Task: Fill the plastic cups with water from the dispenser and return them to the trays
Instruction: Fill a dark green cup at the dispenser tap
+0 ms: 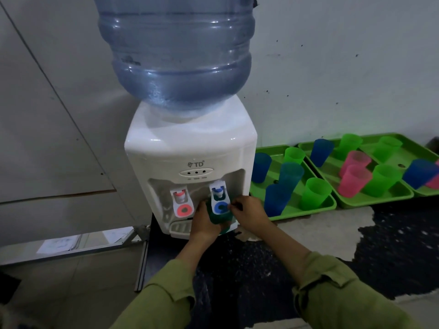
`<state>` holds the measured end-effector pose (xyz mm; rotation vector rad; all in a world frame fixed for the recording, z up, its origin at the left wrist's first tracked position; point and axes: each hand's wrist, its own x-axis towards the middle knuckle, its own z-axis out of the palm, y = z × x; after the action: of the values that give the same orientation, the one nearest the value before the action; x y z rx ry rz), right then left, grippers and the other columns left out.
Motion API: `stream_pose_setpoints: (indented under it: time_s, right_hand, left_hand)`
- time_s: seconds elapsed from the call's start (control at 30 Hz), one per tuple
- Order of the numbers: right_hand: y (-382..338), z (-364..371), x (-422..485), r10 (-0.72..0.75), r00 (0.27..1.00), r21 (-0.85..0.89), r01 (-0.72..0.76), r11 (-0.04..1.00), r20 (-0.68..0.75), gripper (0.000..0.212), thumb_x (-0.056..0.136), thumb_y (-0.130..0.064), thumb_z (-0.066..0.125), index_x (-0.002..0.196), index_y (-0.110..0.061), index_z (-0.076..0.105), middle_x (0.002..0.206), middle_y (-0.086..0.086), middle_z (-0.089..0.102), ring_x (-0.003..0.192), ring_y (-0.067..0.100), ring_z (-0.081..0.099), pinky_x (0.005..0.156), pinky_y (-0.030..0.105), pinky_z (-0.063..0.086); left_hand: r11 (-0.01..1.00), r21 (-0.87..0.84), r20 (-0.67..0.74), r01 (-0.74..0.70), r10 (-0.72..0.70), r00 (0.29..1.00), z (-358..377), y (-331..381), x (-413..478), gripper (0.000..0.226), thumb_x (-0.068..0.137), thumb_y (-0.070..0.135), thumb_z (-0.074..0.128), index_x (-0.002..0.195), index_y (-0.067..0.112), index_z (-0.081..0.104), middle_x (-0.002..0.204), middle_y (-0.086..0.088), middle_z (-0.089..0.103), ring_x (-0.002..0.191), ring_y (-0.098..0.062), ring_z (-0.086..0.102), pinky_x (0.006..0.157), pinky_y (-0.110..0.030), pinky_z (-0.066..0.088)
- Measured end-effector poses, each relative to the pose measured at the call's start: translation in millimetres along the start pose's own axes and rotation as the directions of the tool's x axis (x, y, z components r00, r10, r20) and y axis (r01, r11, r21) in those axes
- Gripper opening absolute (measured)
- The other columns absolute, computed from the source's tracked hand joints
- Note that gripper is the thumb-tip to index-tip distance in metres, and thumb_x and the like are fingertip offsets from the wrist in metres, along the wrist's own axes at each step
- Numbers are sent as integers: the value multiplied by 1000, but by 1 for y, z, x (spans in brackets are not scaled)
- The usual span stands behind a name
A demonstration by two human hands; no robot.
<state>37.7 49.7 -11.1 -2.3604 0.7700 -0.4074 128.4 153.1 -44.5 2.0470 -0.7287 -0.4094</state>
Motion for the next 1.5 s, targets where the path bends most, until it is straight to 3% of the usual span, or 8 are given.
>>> stream_pose_setpoints:
  time_s: [0.13, 0.27, 0.4, 0.57, 0.8, 1.0, 1.3, 1.5]
  right_hand:
    - [-3, -12, -8, -32, 996, 110, 23, 994, 80, 15, 86, -20, 61, 79, -8, 67, 60, -3, 55, 60, 12, 48, 50, 17, 28]
    - [-16, -26, -17, -3, 994, 366, -36, 930, 106, 22, 86, -13, 61, 65, -8, 62, 50, -7, 47, 47, 1, 38, 47, 12, 31]
    - [-32, -40, -16, 69, 997, 488, -82, 869, 46, 33, 89, -14, 58, 56, -10, 58, 37, -9, 42, 36, 3, 35, 40, 17, 30]
    - [-32, -45, -19, 57, 998, 429, -66, 901, 32, 40, 92, -27, 55, 70, 6, 60, 47, 7, 48, 39, 7, 44, 44, 21, 37]
    - [1, -40, -8, 157, 971, 232, -113, 966, -182, 13, 89, -24, 59, 89, -12, 54, 85, 5, 62, 78, 19, 57, 67, 29, 42]
    - [3, -52, 16, 37, 989, 198, -7, 980, -147, 81, 83, -33, 68, 144, -10, 19, 145, 11, 36, 130, 26, 37, 103, 39, 39]
    - [-9, -60, 40, -150, 980, 161, 171, 972, -133, 57, 92, -25, 54, 138, -6, 26, 131, 15, 50, 114, 32, 52, 78, 23, 36]
    - [-6, -55, 39, -214, 962, 196, 246, 949, -170, 51, 94, -20, 51, 137, -5, 28, 130, 15, 48, 115, 28, 49, 81, 17, 34]
  left_hand:
    - [998, -48, -40, -33, 31, 999, 0, 4, -3, 46, 61, 16, 83, 77, 37, 45, 84, 10, 54, 82, -10, 55, 68, -20, 41]
    - [995, -101, -8, 22, -23, 1000, 0, -4, -5, 67, 59, 11, 85, 115, 6, 50, 111, -11, 61, 103, -26, 59, 86, -31, 47]
    - [996, -80, -33, 34, -36, 999, 2, -1, -3, 72, 57, 8, 86, 118, 4, 48, 121, -17, 57, 112, -31, 56, 93, -35, 46]
    - [1000, 21, 9, 20, -20, 1000, 4, 0, 2, 77, 59, 18, 85, 124, 9, 45, 128, -11, 54, 117, -26, 53, 88, -21, 38]
    - [990, 138, 43, 14, -20, 999, 4, 3, 8, 76, 59, 32, 82, 124, 16, 47, 126, -6, 54, 114, -24, 54, 85, -22, 40]
    - [999, 42, 22, 6, -7, 1000, 2, 1, 5, 76, 57, 27, 85, 121, 12, 47, 120, -3, 58, 106, -16, 56, 73, -8, 33]
    - [1000, 15, -5, -1, 1, 1000, 1, -6, 6, 76, 58, 26, 86, 119, 13, 43, 122, -5, 56, 112, -21, 54, 89, -24, 42]
    - [999, 53, -13, -8, 9, 1000, 3, -6, 4, 80, 62, 30, 84, 126, 12, 41, 128, -4, 53, 116, -21, 52, 96, -26, 42]
